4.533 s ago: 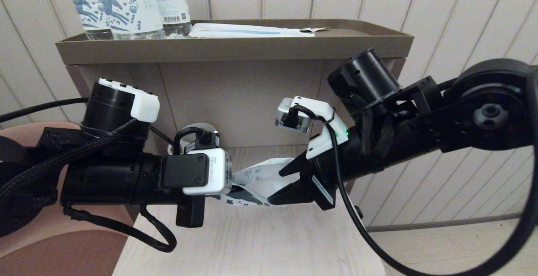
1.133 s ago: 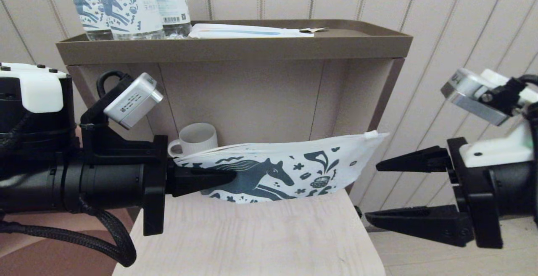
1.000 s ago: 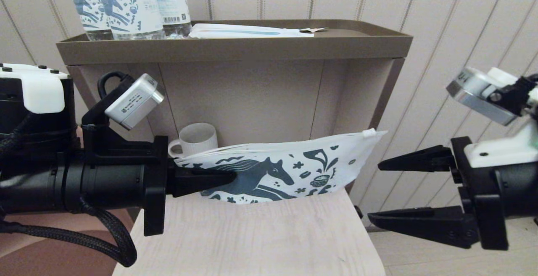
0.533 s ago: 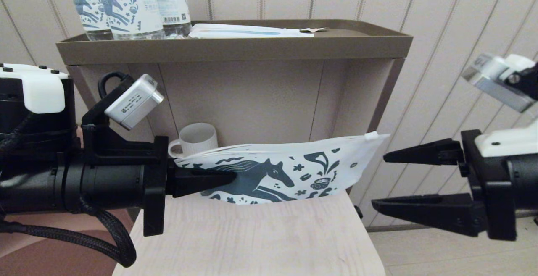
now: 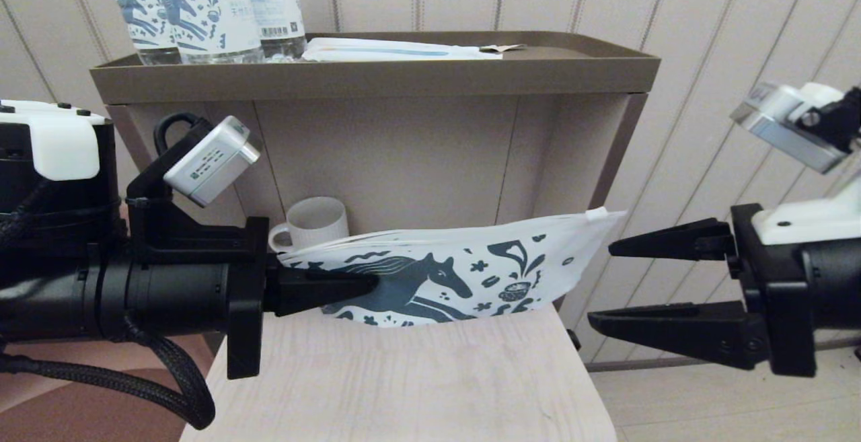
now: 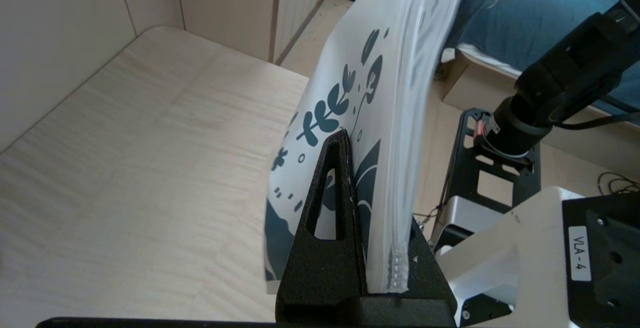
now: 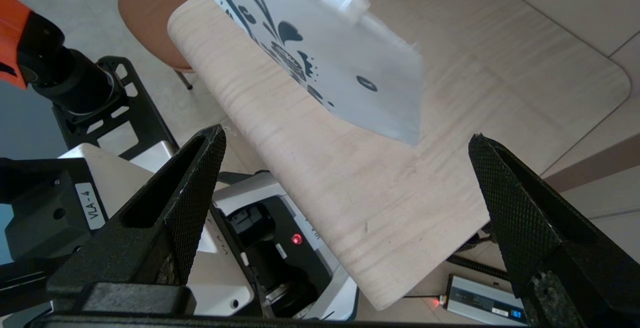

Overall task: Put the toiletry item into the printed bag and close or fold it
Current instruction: Hand it to the other hand

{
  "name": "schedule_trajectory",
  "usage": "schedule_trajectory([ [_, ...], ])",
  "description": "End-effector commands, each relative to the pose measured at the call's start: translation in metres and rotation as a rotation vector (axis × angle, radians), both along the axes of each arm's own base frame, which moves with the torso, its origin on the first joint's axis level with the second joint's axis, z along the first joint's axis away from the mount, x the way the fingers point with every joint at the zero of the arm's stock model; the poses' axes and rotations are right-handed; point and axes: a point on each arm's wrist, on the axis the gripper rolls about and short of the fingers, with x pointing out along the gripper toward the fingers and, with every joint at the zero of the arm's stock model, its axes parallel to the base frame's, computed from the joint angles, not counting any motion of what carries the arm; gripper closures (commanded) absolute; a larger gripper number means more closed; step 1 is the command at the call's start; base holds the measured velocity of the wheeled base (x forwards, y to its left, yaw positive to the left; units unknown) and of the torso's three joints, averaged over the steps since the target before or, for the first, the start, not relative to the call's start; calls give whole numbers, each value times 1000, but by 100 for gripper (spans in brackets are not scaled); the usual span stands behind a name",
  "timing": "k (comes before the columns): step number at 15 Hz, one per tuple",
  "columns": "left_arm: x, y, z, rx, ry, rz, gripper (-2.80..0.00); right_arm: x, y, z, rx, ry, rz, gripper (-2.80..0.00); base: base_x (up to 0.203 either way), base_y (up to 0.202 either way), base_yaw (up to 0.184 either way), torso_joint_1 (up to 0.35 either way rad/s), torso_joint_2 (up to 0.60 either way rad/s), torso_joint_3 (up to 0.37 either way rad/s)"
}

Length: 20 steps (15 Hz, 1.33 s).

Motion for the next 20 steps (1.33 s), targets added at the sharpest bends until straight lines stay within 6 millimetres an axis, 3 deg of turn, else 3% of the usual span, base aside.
schedule_trajectory([
  [1, 0, 0, 0, -3, -1, -5, 0, 0, 0, -1, -2, 3, 5, -280, 0, 0, 0, 0, 0, 0],
  [19, -8, 5, 11, -16, 8, 4, 0, -2, -3, 2, 0, -13, -19, -280, 0, 0, 0, 0, 0, 0],
  [20, -9, 6, 11, -17, 7, 4, 0, -2, -3, 4, 0, -18, -39, 0, 0, 0, 0, 0, 0, 0],
])
